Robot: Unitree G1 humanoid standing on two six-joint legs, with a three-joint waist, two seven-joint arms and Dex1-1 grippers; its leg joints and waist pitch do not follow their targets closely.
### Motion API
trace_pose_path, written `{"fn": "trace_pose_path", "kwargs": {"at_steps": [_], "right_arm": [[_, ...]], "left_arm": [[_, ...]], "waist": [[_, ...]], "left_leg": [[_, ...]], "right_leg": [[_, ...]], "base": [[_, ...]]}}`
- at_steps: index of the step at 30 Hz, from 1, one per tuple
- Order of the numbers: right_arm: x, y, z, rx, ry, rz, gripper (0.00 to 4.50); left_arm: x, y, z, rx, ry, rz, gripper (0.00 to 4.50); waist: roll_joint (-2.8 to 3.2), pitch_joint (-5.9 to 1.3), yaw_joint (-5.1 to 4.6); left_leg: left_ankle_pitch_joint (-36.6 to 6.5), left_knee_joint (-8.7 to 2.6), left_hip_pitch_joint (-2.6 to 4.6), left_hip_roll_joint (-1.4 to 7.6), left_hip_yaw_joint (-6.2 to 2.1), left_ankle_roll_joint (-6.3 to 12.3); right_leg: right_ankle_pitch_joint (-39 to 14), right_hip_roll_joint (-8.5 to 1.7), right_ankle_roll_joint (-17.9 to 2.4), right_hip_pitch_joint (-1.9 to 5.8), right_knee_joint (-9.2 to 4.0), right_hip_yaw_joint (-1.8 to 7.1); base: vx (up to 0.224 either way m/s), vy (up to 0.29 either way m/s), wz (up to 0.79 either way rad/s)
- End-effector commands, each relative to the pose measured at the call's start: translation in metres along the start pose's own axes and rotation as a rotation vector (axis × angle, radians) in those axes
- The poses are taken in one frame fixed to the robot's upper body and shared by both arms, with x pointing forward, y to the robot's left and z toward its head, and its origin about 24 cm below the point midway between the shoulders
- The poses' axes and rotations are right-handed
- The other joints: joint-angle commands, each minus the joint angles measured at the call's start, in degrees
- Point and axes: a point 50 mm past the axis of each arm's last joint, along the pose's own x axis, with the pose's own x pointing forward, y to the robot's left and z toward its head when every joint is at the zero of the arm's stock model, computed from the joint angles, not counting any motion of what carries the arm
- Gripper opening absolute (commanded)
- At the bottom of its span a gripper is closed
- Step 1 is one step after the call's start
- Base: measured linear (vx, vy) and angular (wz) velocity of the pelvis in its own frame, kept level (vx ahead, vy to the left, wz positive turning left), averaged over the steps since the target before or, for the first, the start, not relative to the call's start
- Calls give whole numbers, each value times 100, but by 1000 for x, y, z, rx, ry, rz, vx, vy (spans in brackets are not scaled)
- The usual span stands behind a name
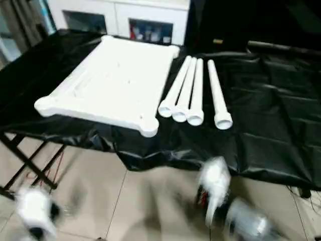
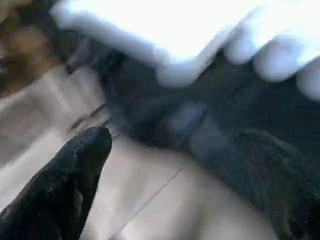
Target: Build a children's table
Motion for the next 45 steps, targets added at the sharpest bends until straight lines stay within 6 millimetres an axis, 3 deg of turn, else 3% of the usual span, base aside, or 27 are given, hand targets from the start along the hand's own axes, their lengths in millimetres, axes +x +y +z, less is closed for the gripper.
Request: {"fn": "trace_pose_path", "kwargs": {"at_steps": [1, 5, 11, 16, 17, 19, 22, 23, 24, 26, 27, 28, 29, 30, 31, 32, 34, 35, 36, 37, 38, 39, 41, 42, 43, 44, 45], "right_arm": [[2, -6, 9, 12, -43, -76, 447], [37, -11, 41, 67, -172, -130, 447], [68, -15, 45, 127, -180, -177, 447], [92, -22, 45, 62, -123, -277, 447], [96, -21, 48, 54, -130, -298, 447], [96, -21, 51, 60, -130, -291, 447], [93, -18, 57, 47, -143, -265, 447], [93, -16, 57, 31, -144, -262, 447], [95, -11, 54, 13, -137, -243, 447], [97, -7, 48, -12, -128, -231, 447], [99, -7, 45, -17, -122, -240, 447], [100, -8, 42, -4, -109, -259, 447], [100, -9, 42, 5, -113, -269, 447], [100, -9, 43, 16, -118, -269, 447], [100, -9, 44, 44, -128, -267, 447], [102, -8, 42, 62, -126, -265, 447], [102, -7, 40, 69, -120, -258, 447], [101, -6, 39, 62, -119, -256, 447], [100, -5, 38, 62, -120, -257, 447], [99, -5, 38, 64, -120, -257, 447], [97, -5, 38, 65, -121, -258, 447], [97, -5, 38, 65, -121, -258, 447], [91, -6, 36, 69, -120, -262, 447], [87, -7, 35, 67, -120, -264, 447], [84, -8, 35, 67, -123, -263, 447], [83, -8, 35, 66, -124, -262, 447], [82, -6, 35, 82, -128, -245, 447]], "left_arm": [[8, 0, 15, 3, -28, 35, 450], [56, -21, 80, -35, -168, 12, 450], [83, -41, 90, 4, -172, -53, 450], [103, -52, 88, -2, -138, -76, 450], [108, -56, 87, 29, -125, -95, 450], [106, -59, 88, 70, -116, -120, 450], [99, -58, 95, 38, -132, -124, 450], [97, -56, 97, 31, -136, -115, 450], [95, -51, 98, 33, -140, -93, 450], [93, -43, 99, 36, -147, -61, 450], [93, -40, 98, 32, -143, -43, 450], [93, -35, 94, 16, -127, -12, 450], [94, -33, 92, 13, -117, 7, 450], [94, -33, 91, 14, -112, 12, 450], [94, -32, 91, 15, -104, 10, 450], [95, -34, 91, 32, -105, -17, 450], [95, -35, 91, 36, -103, -33, 450], [95, -35, 90, 32, -97, -40, 450], [96, -34, 89, 35, -90, -46, 450], [96, -34, 88, 36, -87, -49, 450], [95, -34, 86, 45, -79, -61, 450], [95, -34, 86, 45, -79, -61, 450], [93, -38, 83, 68, -68, -117, 450], [91, -42, 82, 75, -64, -158, 450], [88, -46, 80, 73, -60, -202, 450], [87, -48, 80, 71, -57, -223, 450], [84, -51, 81, 65, -75, -259, 450]], "waist": [[39, -173, 1], [-81, -241, -39], [-44, -328, -88], [73, -208, -180], [-110, -159, -190], [-111, -126, -111], [-212, -228, 6], [-118, -320, 25], [-91, -348, 9], [-155, -428, -105], [-147, -426, -237], [-179, -498, -510], [-278, -439, -485], [-455, -395, -343], [-638, -305, 50], [-506, -335, 169], [-504, -209, 323], [-151, -265, 324], [54, -416, 73], [3, -623, -229], [-26, -429, -30], [-8, -409, 15], [-256, -254, -39], [-370, -245, -92], [-589, -264, 5], [-606, -178, 367], [-624, -252, 383]], "left_leg": [[-578, -387, 20, 308, -177, 236], [-42, -331, 31, 271, -167, 49], [255, -250, -42, 189, -174, -48], [-1817, -400, 232, 122, -51, -30], [-2104, -374, 266, 51, -12, 87], [-1961, -371, 351, 7, 12, 251], [-1138, -425, 266, 15, -7, 402], [-738, -445, 281, -3, -35, 497], [-572, -462, 334, 3, -65, 558], [78, -453, 747, 150, -317, 1159], [385, -425, 1014, 313, -537, 1563], [1307, -294, 1659, 823, -1126, 2839], [1525, -204, 1363, 468, -1069, 2905], [1113, 38, 747, -179, -596, 2412], [-586, 732, -218, -851, -282, 1843], [-899, 1094, -166, -666, -340, 636], [-561, 941, -589, -448, -593, -552], [-19, 139, -47, -145, -729, -637], [360, -141, 485, 34, -831, -354], [2467, -17, 1396, 709, -1439, 175], [2465, -12, 1021, 709, -986, 3], [2222, -134, 901, 582, -678, -281], [419, -613, 888, 385, 146, -522], [-217, -679, 967, 326, 301, -404], [-1655, -352, 1118, -282, 731, -190], [-2253, 728, 883, -696, 305, 244], [-1981, 927, 643, -710, 90, 232]], "right_leg": [[-389, -646, -521, 83, -472, 408], [762, -610, -570, 111, -288, 405], [1842, -604, -527, 225, -178, 426], [-895, -455, -889, 306, -506, 313], [-2053, -453, -894, 429, -661, 314], [-3013, -506, -740, 507, -824, 367], [-2331, -472, -613, 790, -791, 363], [-1368, -385, -605, 849, -667, 322], [-868, -321, -546, 821, -596, 288], [560, -165, -227, 562, -209, 133], [625, -183, -82, 239, -27, 55], [-389, -563, 357, -642, 431, 101], [-286, -758, 300, -577, 318, 331], [150, -751, 222, 41, -51, 519], [235, -1114, -123, 1071, -544, 1348], [1059, -1060, -1269, 1056, -522, 1771], [2821, -565, -1753, 1394, -303, 1822], [2916, 148, -514, 931, 10, 1395], [1971, 388, 203, 408, 460, 857], [-857, 1, 762, -618, 1045, 183], [-476, -274, 762, -698, 1148, 77], [-179, -244, 594, -714, 1187, -75], [1137, -345, -305, -721, 629, -282], [1324, -434, -546, -649, 361, -219], [511, -398, -1166, -397, -135, 213], [-2365, -1067, -2062, 174, -932, 1304], [-2670, -1234, -2511, 433, -881, 1633]], "base": [[0, 0, 0], [0, 0, 0], [0, 0, 0], [0, 0, 0], [0, 0, 0], [36, 1, 1], [108, 10, 1], [139, 19, 2], [173, 17, 6], [166, 4, 6], [258, -52, 2], [301, -89, -13], [161, -84, -19], [54, 2, -9], [113, 95, 39], [113, 95, 39], [160, 116, -10], [103, 123, -31], [12, 87, -58], [148, -29, -70], [148, -29, -70], [205, -25, -40], [178, 5, -37], [226, -74, -39], [268, -102, -30], [268, -102, -30], [271, -38, -37]]}}
